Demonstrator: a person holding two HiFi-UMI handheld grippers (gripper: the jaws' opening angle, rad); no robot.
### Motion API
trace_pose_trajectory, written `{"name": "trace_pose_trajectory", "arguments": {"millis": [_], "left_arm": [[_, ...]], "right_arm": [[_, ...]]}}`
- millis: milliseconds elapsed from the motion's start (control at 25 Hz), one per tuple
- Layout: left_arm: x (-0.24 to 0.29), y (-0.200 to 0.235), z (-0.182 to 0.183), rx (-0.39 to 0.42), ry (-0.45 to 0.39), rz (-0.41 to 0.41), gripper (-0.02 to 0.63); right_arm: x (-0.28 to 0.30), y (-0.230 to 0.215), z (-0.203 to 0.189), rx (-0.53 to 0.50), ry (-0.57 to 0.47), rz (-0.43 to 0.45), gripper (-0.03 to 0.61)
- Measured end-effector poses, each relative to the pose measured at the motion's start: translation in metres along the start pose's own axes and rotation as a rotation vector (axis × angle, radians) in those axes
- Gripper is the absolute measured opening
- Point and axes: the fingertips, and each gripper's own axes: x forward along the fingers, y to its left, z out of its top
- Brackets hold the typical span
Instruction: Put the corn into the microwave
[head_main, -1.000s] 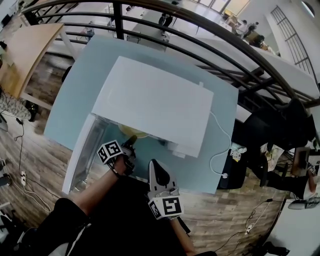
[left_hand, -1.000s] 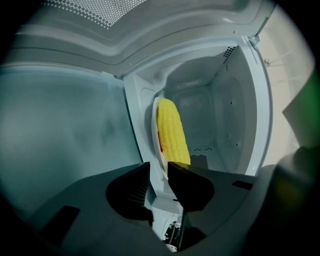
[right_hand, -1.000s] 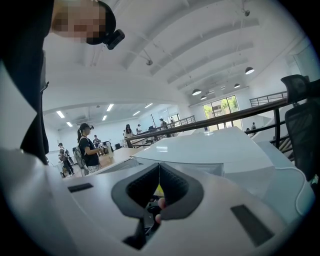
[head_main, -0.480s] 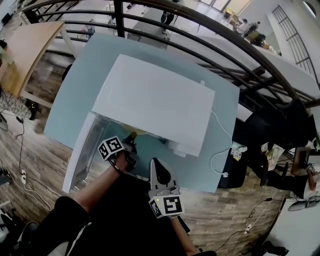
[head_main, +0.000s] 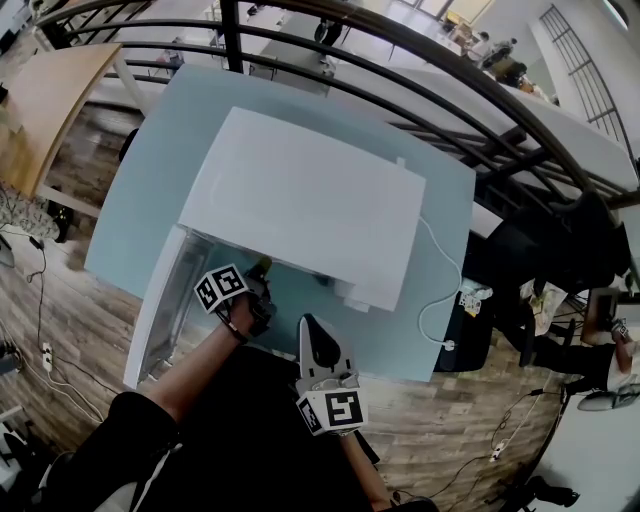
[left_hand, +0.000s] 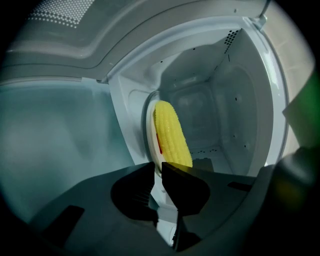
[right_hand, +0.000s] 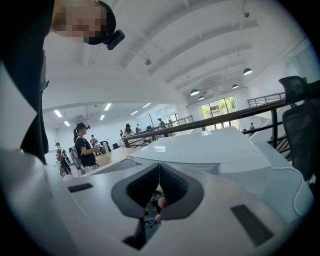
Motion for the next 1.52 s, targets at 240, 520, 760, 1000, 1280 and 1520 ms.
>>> {"name": "trace_pose_trajectory", "arguments": {"millis": [240, 520, 760, 1000, 1280, 1520], "left_arm": [[0.005, -0.003, 0.008, 0.028, 0.002, -0.008, 0.034], [-0.004, 0.002, 0.002, 0.095, 0.015, 0.018, 0.034], [-0.021, 0.004, -0.006, 0.207, 0.016, 0.057, 0.003], [-0.038, -0.011, -0.021, 0.327, 0.026, 0.028, 0.002], [-0.068, -0.042, -0.045, 0.545, 0.016, -0.027, 0.002], [-0.102, -0.065, -0.073, 0.717, -0.023, -0.058, 0.002]], "right_arm": [[0.002, 0.000, 0.000, 0.001, 0.003, -0.005, 0.009], [0.001, -0.001, -0.006, 0.003, 0.005, 0.001, 0.009], [-0.007, -0.002, -0.008, 0.030, -0.006, -0.005, 0.009], [-0.017, 0.000, -0.012, 0.040, -0.001, 0.014, 0.009], [-0.037, -0.002, -0.015, 0.056, -0.005, 0.029, 0.009], [-0.064, -0.002, -0.021, 0.042, -0.005, 0.053, 0.009]]}}
